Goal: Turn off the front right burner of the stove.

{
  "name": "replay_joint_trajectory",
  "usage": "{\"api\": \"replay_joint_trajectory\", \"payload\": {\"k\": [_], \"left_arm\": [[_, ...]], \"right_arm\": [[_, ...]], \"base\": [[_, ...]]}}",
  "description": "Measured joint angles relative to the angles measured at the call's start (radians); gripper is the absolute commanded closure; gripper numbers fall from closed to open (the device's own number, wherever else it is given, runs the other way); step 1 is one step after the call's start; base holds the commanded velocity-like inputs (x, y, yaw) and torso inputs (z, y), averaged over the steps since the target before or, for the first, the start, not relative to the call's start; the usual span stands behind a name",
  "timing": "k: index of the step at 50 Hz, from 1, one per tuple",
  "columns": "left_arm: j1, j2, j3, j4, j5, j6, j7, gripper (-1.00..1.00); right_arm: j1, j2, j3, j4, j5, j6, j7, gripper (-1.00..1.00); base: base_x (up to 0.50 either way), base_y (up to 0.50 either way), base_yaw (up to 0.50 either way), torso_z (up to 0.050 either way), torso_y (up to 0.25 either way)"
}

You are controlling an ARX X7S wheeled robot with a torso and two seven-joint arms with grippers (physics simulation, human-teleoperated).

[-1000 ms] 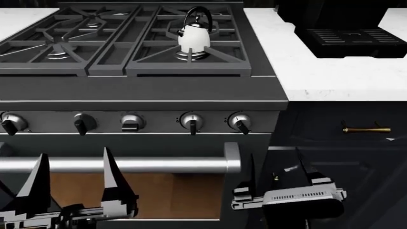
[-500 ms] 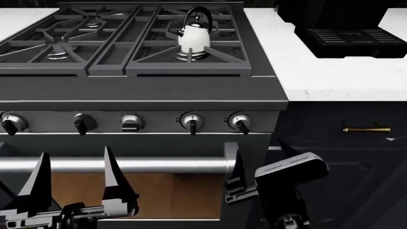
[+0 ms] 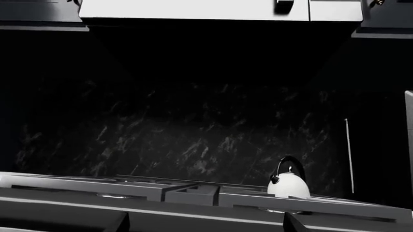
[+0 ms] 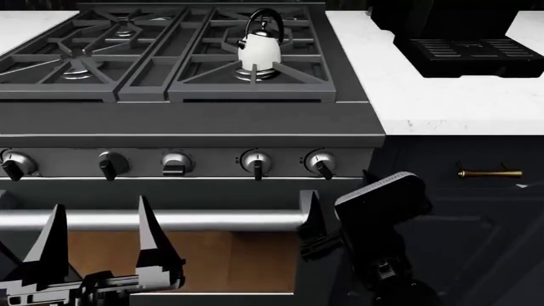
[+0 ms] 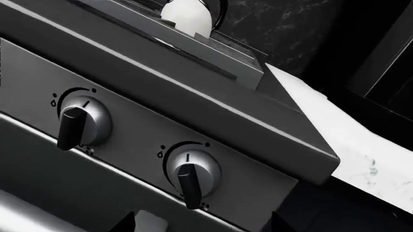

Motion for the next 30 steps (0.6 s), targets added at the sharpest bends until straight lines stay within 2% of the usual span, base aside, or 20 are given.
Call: {"api": "replay_joint_trajectory", "payload": {"k": [30], "left_arm": [[-0.003, -0.010, 0.007, -0.002, -0.001, 0.001, -0.011, -1.00]], "right_arm": [[0.158, -0.013, -0.039, 0.079, 0.030, 0.108, -0.059, -1.00]], "base": [[0.00, 0.00, 0.00, 0.000, 0.000]]}}
